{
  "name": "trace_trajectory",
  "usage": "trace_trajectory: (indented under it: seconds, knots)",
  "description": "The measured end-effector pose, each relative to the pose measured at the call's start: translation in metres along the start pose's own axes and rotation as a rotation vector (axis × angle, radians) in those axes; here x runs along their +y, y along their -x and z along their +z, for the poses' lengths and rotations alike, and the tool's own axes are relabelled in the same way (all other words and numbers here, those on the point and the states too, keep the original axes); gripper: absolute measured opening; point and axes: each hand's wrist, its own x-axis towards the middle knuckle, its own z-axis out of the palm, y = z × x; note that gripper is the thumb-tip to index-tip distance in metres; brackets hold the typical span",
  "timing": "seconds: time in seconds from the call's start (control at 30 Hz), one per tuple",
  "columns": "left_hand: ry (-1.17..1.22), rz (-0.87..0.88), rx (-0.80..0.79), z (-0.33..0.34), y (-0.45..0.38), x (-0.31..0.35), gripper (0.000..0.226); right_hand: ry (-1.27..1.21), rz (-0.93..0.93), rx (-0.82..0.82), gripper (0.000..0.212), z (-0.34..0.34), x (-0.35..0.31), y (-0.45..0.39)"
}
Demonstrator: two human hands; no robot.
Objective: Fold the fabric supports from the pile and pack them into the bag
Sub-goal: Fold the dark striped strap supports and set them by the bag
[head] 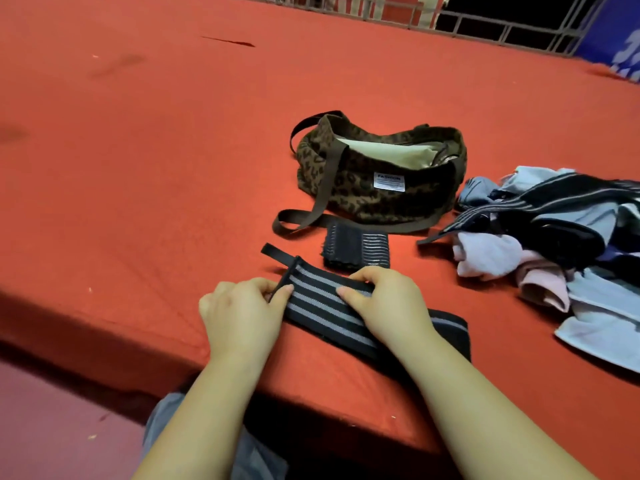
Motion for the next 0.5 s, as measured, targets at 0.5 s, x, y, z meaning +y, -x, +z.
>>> trace_trajectory:
  seconds: [0.5]
  knots:
    - [-0.032,0.256,0.078,0.021,0.001,-0.004,0.021,0.506,0.105,0.048,0.052,-0.016,0.033,0.033]
